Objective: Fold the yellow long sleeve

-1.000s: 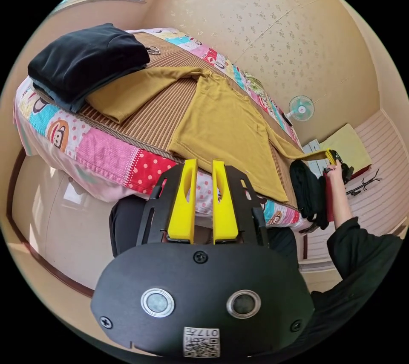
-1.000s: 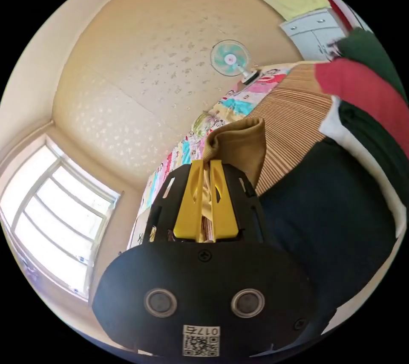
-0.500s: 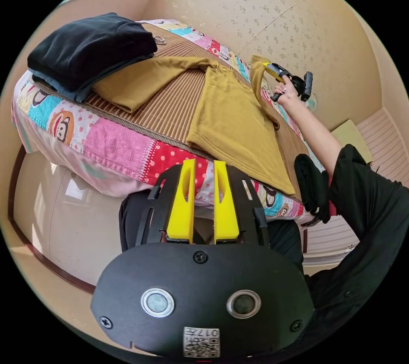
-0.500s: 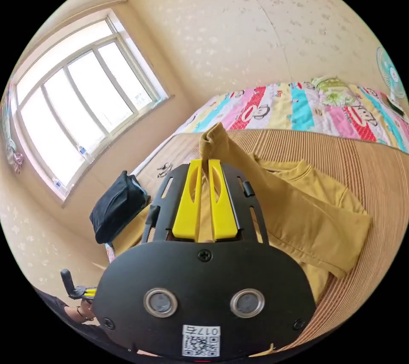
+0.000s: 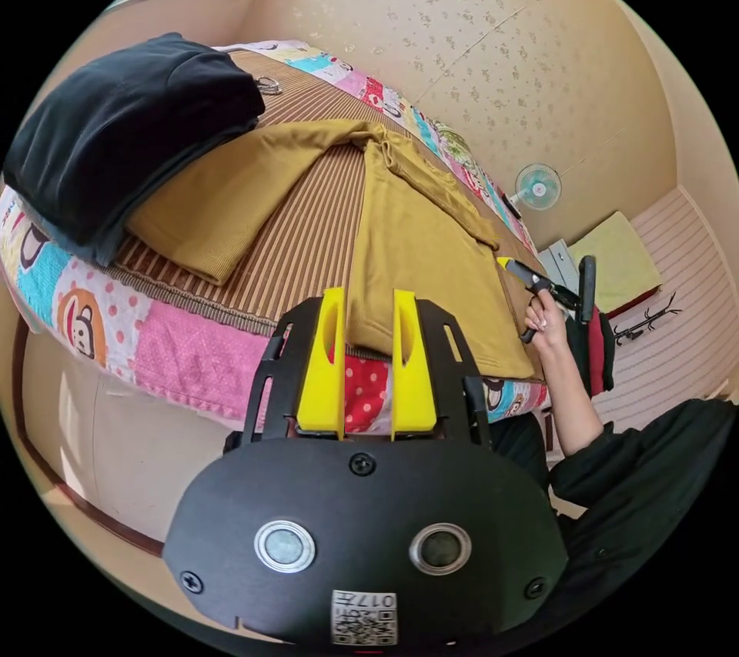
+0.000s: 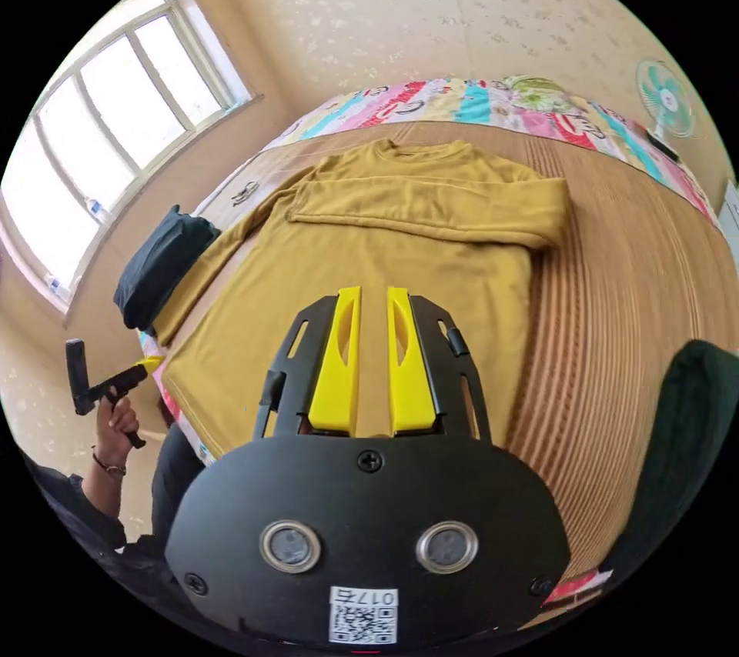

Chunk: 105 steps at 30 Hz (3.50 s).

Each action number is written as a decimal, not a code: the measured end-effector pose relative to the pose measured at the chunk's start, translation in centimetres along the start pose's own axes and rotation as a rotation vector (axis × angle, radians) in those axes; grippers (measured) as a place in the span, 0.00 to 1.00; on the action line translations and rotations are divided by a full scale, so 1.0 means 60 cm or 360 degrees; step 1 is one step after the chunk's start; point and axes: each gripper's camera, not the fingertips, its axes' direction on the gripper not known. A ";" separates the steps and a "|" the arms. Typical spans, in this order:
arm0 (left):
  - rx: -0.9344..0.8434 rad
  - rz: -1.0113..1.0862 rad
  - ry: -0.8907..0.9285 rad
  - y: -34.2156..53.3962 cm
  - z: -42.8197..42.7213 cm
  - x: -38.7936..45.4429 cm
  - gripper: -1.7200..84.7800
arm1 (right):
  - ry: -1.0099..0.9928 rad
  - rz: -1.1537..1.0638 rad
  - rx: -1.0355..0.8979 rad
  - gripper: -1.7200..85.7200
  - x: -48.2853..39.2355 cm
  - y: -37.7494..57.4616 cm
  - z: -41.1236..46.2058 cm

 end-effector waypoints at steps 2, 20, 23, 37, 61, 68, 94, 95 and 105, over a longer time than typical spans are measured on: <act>0.0064 0.0052 0.0006 -0.017 0.020 0.025 0.13 | 0.0069 0.0085 -0.0057 0.12 0.037 0.034 0.010; -0.0419 0.0074 -0.0696 -0.105 0.192 0.216 0.07 | 0.0205 -0.0041 -0.0551 0.08 0.066 -0.052 0.205; -0.0569 0.0082 -0.0756 -0.111 0.199 0.247 0.07 | 0.0311 -0.0016 -0.0622 0.07 0.065 -0.063 0.223; -0.0600 0.0444 -0.0175 -0.333 -0.160 0.397 0.08 | -0.0041 0.0750 -0.0379 0.03 0.055 -0.223 -0.119; -0.0350 0.0560 0.0742 -0.438 -0.205 0.371 0.07 | -0.0396 0.0910 -0.0221 0.02 0.143 -0.185 -0.169; -0.0443 0.0272 0.0495 -0.443 -0.117 0.295 0.07 | -0.0506 0.1038 -0.0393 0.02 0.240 -0.099 -0.087; -0.0436 -0.0184 -0.0264 -0.589 0.354 0.261 0.12 | -0.0196 0.0249 -0.0689 0.09 0.399 -0.247 0.470; -0.0436 -0.0173 -0.0271 -0.591 0.358 0.260 0.12 | -0.0200 0.0265 -0.0698 0.09 0.406 -0.247 0.480; -0.0369 -0.0148 -0.0323 -0.574 0.358 0.263 0.11 | -0.0437 0.0268 -0.0710 0.12 0.376 -0.179 0.591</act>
